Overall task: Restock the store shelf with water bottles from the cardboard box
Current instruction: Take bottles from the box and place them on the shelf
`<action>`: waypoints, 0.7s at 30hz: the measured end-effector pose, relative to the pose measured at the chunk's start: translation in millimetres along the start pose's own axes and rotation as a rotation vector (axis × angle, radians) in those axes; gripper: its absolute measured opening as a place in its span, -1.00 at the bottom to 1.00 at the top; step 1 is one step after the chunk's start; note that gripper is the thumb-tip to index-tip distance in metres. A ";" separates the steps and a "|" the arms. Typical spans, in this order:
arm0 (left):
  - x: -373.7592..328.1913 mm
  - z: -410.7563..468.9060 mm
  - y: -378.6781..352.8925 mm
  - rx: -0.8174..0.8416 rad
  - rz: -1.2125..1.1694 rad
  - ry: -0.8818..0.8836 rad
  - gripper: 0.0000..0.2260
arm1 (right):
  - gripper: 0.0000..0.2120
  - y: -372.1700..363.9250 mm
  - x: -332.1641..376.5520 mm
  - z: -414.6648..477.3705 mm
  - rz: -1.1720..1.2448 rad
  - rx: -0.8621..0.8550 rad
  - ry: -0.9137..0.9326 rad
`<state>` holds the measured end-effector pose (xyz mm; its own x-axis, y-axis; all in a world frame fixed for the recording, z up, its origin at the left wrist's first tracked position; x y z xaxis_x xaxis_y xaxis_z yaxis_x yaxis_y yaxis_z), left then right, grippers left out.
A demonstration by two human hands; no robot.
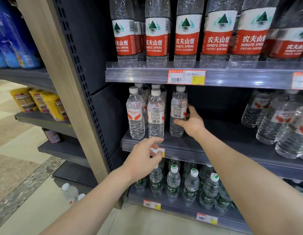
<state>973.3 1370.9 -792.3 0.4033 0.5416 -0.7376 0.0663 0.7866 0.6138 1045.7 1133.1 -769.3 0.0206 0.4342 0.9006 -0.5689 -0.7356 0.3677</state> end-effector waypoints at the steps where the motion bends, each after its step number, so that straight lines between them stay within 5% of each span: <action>1: -0.7 0.0 -0.9 0.003 0.007 0.004 -0.63 | -0.12 2.3 -0.4 -2.9 0.012 -0.010 -0.006; 5: -10.7 3.8 -6.1 -0.004 0.034 -0.004 -0.62 | 0.00 18.2 -2.2 -22.3 -0.021 -0.004 0.007; 21: -87.5 -15.5 -47.5 0.007 0.348 -0.038 -0.48 | -0.37 129.6 -5.5 -105.3 -0.486 0.235 0.229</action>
<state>920.7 1290.7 -761.3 0.4367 0.7653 -0.4728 -0.0753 0.5548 0.8285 885.3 1090.1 -751.0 0.0411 0.8328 0.5521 -0.3407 -0.5077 0.7913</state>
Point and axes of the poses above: each hand's wrist, its own z-axis towards the middle knuckle, its own y-axis out of the back of the hand, x = y × z, the point moved 5 cm from there along z, towards the middle knuckle, and after that the axes turned 11 degrees about -x, right-handed, at the moved point
